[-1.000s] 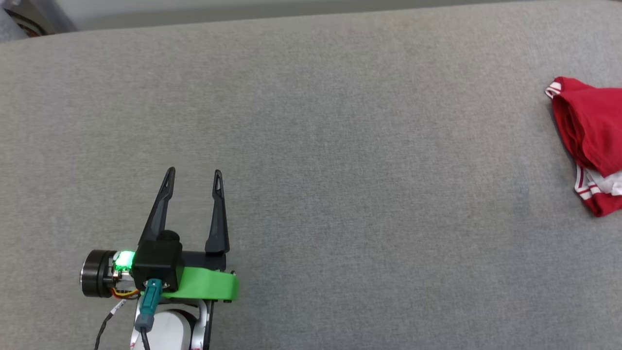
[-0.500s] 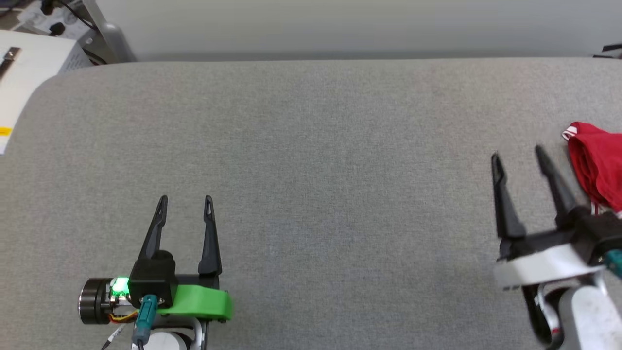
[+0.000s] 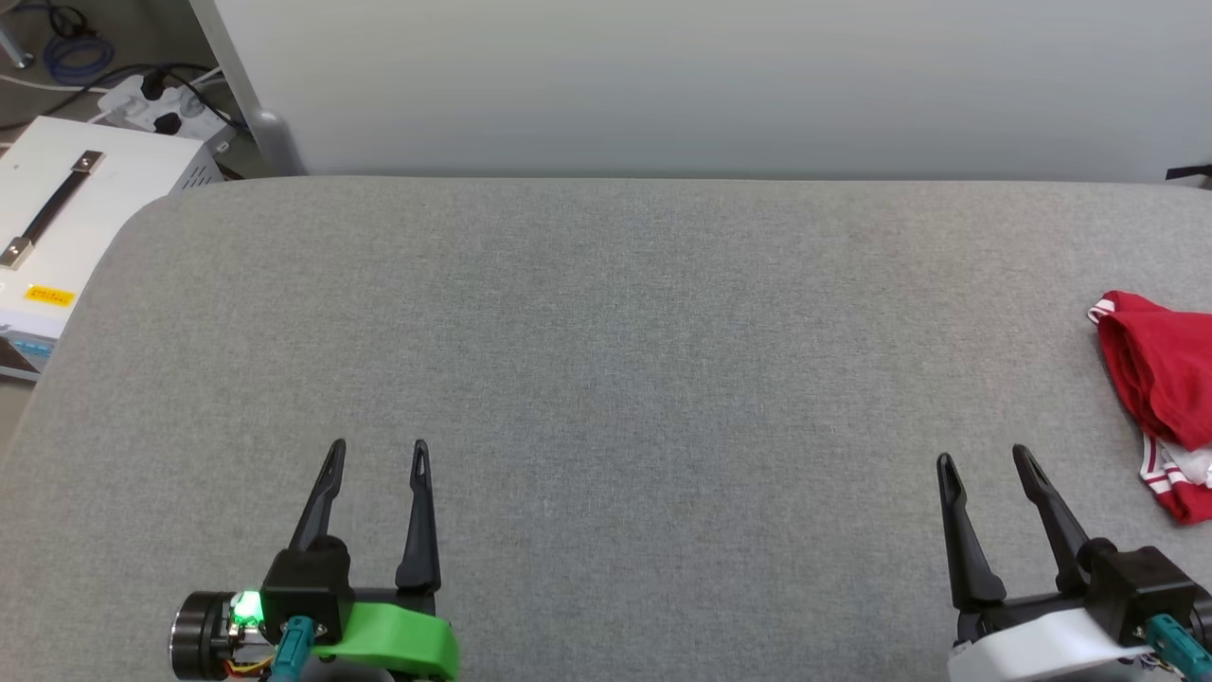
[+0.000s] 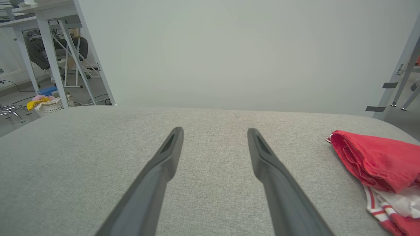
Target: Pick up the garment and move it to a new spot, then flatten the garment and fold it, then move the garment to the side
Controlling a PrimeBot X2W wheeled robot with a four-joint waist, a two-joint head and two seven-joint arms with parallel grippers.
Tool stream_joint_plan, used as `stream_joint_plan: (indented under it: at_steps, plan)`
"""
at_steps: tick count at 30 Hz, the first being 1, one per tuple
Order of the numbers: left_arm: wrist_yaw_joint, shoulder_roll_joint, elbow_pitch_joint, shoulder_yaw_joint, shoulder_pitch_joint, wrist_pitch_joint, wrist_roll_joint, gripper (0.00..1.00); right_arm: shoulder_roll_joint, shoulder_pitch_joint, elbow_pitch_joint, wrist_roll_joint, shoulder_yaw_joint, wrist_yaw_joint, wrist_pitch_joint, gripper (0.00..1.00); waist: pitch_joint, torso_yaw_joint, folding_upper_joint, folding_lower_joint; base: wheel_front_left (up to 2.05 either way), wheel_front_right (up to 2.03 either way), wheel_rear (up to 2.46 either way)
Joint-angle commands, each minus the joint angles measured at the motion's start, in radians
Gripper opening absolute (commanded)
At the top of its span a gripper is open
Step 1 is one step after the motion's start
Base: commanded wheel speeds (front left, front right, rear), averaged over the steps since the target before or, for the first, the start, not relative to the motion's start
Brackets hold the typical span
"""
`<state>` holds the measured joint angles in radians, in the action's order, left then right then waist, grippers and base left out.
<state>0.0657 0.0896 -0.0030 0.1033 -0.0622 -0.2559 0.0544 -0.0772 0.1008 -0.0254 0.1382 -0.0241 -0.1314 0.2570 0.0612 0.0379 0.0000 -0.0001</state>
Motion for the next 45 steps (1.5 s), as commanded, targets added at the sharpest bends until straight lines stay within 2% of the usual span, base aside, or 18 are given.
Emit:
stream_joint_plan:
  at_steps: [1,15,16,45]
  plan:
    - [-0.007,-0.005,0.004,-0.001,-0.017,-0.006,0.011,1.00,0.004,0.019,-0.008,-0.006,0.004,0.001,0.005,1.00,-0.009,0.002,0.0000,0.0001,0.00,0.00,0.00]
    - [-0.031,-0.018,0.032,-0.013,-0.041,-0.006,0.006,1.00,0.019,0.046,-0.015,-0.024,0.011,0.001,0.005,1.00,-0.023,-0.001,0.0000,0.0001,0.00,0.00,0.00]
    - [-0.027,-0.015,0.029,-0.011,-0.025,0.000,0.001,0.00,0.016,0.036,-0.009,-0.020,0.010,0.000,0.000,0.00,-0.023,-0.001,0.0000,0.0001,0.00,0.00,0.00]
    - [-0.035,-0.020,0.024,-0.031,-0.005,0.058,-0.012,0.00,0.018,0.005,-0.001,-0.046,0.013,0.000,-0.057,0.00,-0.031,-0.009,0.0000,0.0001,0.00,0.00,0.00]
